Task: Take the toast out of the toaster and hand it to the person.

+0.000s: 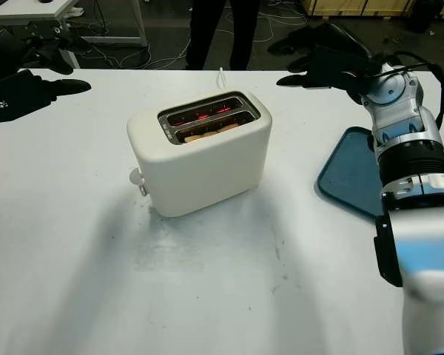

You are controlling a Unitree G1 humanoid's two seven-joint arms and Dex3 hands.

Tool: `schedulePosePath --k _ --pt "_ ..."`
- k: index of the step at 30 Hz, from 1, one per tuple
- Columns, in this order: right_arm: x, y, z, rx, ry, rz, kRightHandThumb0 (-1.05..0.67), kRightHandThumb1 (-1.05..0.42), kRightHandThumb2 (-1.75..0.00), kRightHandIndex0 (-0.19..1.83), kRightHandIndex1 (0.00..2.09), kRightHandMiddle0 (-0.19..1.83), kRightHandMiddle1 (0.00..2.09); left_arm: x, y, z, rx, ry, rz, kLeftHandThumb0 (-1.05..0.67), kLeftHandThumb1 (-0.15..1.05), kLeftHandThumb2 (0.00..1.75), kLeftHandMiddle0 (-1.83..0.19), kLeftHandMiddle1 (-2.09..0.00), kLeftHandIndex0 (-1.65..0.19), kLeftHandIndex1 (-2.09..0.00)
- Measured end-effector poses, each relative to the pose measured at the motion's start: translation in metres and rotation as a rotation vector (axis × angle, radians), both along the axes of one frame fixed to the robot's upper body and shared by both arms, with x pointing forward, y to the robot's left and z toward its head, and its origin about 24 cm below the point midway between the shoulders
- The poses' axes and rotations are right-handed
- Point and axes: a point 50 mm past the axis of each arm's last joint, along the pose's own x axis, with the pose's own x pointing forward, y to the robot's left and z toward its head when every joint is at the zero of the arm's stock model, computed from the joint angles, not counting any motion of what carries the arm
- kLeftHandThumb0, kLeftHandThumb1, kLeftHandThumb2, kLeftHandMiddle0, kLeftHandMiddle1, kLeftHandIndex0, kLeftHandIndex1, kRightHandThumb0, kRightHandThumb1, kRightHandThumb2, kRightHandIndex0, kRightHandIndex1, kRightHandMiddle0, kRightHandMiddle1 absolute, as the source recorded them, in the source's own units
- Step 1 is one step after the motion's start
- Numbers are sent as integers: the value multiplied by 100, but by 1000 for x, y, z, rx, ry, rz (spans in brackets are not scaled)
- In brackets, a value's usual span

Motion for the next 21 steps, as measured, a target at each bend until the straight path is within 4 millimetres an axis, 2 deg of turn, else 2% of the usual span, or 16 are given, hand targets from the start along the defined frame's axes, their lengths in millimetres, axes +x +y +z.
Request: schedulePosePath --k 3,8,21 --pt "-1 0 1 -5 -6 5 -51 -89 0 73 3 67 0 0 -1 0 -7 4 3 -67 91 0 -49 -81 -50 -50" --pt "-1 -1 1 6 8 17 -43 -88 0 72 2 66 0 0 -5 -1 -12 8 -5 -67 91 0 -49 -79 -50 -48" --pt "-3 -4 -1 46 5 23 -42 -87 0 70 1 63 0 -1 -8 -1 -16 17 -4 -60 91 0 -49 -76 -52 -42"
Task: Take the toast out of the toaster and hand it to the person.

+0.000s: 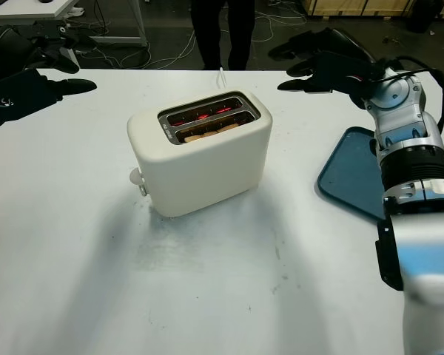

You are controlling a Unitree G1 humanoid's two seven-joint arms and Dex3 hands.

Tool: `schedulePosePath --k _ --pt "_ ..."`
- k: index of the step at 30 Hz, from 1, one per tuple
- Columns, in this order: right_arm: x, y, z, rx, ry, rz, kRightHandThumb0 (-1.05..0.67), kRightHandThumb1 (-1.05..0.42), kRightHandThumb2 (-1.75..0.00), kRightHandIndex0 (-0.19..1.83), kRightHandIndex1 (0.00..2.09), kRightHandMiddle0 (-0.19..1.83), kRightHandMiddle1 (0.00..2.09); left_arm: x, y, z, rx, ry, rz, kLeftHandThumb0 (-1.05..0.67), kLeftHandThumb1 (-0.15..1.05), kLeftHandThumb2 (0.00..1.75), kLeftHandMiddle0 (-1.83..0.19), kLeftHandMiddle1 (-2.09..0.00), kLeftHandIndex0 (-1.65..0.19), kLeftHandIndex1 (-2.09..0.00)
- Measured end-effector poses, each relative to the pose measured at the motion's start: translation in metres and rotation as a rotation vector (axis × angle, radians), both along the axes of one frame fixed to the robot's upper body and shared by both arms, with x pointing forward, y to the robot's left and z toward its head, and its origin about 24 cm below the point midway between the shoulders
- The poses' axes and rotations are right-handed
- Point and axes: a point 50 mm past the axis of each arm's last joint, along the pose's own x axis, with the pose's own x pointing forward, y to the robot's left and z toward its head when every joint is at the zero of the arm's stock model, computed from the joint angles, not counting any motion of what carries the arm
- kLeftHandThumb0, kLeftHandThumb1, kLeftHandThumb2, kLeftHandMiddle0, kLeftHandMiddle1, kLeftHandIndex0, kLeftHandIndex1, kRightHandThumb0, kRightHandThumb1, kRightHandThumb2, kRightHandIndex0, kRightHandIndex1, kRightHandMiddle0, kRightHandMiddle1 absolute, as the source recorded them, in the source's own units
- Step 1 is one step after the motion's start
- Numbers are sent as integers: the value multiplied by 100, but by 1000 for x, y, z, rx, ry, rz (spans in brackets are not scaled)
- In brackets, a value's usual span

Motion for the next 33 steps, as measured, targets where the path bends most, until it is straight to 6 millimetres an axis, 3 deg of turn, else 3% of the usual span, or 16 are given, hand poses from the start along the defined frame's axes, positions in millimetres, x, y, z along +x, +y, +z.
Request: schedulePosePath --k 14,23,33 --pt "-4 -5 -8 42 5 0 -42 -87 0 70 1 63 1 -7 3 -14 -21 27 -5 -48 90 0 -48 -75 -52 -37" --pt "-9 -6 -10 25 -23 -4 -44 -88 0 75 4 67 2 -12 6 -20 -36 33 -7 -54 91 1 -48 -74 -54 -36" --pt "-9 -5 -9 22 -25 -3 -37 -86 0 75 2 67 1 -13 5 -19 -34 29 -10 -49 91 0 -46 -73 -53 -33"
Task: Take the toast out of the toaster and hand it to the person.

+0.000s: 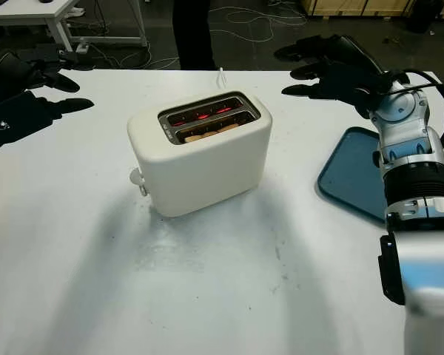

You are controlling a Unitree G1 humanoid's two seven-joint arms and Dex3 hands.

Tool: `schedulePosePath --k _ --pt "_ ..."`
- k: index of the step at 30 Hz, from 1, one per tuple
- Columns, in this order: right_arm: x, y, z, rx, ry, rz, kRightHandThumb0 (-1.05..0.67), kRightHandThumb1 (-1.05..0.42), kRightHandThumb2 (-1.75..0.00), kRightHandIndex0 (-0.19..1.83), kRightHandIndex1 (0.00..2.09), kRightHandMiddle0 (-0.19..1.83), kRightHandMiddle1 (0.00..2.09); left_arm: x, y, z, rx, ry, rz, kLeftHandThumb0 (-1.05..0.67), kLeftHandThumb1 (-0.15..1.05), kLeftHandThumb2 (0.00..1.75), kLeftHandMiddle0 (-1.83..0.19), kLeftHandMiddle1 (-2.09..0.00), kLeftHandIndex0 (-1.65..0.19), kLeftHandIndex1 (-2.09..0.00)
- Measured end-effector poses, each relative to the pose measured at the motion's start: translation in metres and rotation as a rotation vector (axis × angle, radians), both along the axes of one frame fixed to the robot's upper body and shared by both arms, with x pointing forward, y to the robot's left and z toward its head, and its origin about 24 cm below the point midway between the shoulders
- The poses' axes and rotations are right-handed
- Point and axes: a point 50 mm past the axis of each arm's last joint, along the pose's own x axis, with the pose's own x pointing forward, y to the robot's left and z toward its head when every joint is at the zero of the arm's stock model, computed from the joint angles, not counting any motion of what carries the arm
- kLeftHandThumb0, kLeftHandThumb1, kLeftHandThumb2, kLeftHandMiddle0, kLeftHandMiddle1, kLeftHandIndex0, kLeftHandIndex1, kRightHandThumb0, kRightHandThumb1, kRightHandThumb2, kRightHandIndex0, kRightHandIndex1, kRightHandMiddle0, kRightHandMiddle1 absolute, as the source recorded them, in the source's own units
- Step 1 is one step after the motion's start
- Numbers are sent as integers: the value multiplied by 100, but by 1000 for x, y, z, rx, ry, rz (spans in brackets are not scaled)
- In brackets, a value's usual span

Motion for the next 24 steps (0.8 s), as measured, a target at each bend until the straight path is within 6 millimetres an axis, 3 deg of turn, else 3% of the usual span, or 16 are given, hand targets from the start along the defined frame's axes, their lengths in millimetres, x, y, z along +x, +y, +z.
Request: schedulePosePath --k 24 --pt "0 0 -1 13 17 1 -41 -86 0 74 2 67 0 0 -5 3 2 10 -26 -45 89 0 -48 -75 -56 -30"
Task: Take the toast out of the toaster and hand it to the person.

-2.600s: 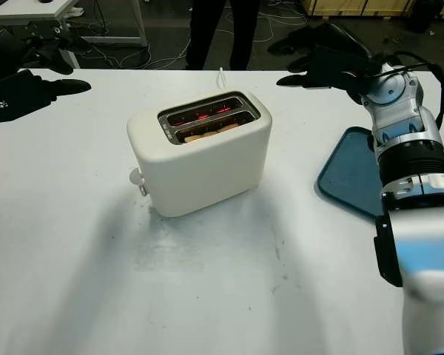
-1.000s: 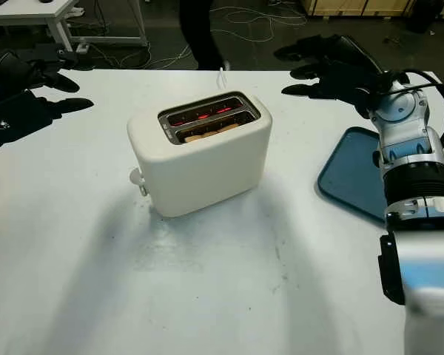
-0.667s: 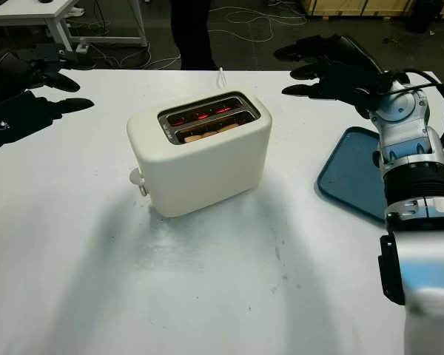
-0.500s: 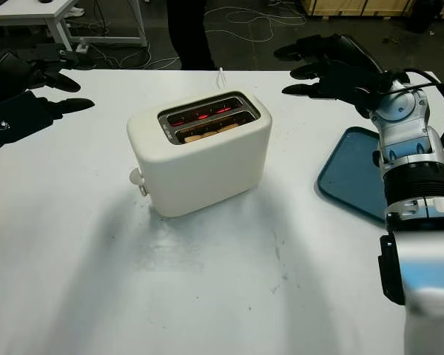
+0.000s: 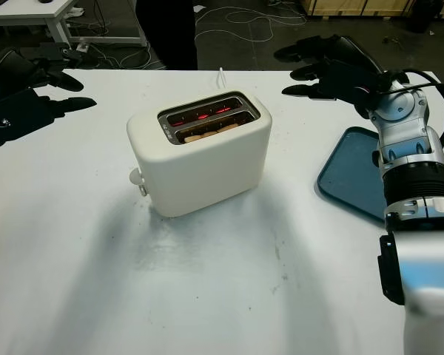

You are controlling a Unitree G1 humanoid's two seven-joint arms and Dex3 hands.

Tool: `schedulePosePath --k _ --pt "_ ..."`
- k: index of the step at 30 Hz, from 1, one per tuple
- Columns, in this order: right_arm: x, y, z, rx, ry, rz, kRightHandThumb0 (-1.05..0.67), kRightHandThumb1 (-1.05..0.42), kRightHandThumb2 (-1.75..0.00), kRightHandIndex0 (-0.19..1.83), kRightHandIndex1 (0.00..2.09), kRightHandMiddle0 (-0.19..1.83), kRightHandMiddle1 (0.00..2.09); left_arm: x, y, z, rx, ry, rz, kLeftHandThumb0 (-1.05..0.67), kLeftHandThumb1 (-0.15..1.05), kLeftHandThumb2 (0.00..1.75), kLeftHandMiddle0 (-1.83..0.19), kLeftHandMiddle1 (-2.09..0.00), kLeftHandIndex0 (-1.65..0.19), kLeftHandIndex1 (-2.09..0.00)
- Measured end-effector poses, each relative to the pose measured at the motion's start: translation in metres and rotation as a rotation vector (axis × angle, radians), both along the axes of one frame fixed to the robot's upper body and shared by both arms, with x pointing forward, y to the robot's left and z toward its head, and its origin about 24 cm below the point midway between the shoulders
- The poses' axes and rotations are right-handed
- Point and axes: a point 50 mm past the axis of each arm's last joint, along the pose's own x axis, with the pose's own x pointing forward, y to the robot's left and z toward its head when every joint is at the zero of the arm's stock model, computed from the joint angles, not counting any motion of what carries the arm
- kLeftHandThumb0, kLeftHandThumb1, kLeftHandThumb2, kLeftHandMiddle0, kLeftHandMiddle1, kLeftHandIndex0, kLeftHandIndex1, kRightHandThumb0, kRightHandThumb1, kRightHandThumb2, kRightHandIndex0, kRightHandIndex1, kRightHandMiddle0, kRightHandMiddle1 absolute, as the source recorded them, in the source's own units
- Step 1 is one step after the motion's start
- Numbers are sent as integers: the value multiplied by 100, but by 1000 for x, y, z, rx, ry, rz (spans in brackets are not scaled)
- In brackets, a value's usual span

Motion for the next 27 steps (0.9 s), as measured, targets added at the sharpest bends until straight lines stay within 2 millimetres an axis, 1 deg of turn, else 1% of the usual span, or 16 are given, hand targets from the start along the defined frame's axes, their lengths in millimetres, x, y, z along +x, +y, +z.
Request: schedulePosePath --k 4,6,12,21,27 --pt "0 1 1 -2 -4 2 -38 -86 0 75 2 67 0 -1 -1 1 3 -9 -7 -48 90 0 -47 -75 -56 -30" --pt "-1 2 2 -6 -11 6 -40 -86 0 74 1 66 0 -2 -3 3 6 -17 -13 -49 90 1 -46 -75 -55 -29" --pt "-2 1 -2 -6 15 -11 -37 -87 0 71 0 63 0 -4 -5 6 9 -31 -23 -51 91 1 -46 -76 -55 -29" --pt "-2 1 -4 -6 19 -12 -46 -87 0 73 1 65 1 -4 -6 6 0 -30 -31 -47 90 0 -45 -77 -55 -29" --pt "-2 1 -4 -6 19 -13 -45 -87 0 73 1 65 1 -4 -6 6 0 -30 -30 -47 90 0 -45 -77 -55 -29"
